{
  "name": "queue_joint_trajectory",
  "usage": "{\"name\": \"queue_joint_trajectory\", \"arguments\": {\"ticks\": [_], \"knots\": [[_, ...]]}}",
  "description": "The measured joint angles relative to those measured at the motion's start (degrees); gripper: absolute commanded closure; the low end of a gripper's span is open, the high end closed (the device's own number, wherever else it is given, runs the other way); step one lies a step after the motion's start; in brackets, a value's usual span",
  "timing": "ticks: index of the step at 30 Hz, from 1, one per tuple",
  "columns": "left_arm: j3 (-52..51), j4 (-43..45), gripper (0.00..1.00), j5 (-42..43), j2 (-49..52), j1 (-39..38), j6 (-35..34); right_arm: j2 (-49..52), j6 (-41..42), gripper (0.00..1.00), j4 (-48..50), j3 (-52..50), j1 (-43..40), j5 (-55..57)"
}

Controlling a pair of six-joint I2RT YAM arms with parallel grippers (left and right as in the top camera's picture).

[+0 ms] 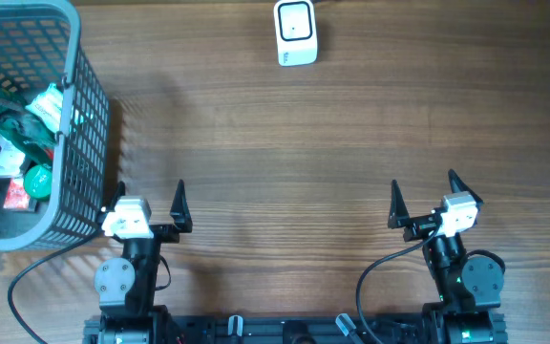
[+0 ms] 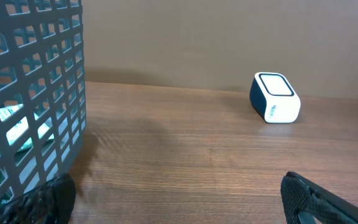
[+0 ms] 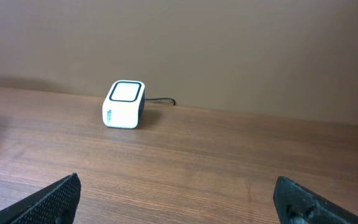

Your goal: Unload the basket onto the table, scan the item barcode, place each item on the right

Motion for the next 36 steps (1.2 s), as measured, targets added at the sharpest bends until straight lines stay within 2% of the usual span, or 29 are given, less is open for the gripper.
{"name": "queue_joint_trajectory", "arguments": {"ticks": [36], "knots": [[0.00, 0.04, 0.00, 0.07, 0.00, 0.00, -0.70, 0.00, 0.00, 0.00, 0.00, 0.00, 0.00, 0.00]]}}
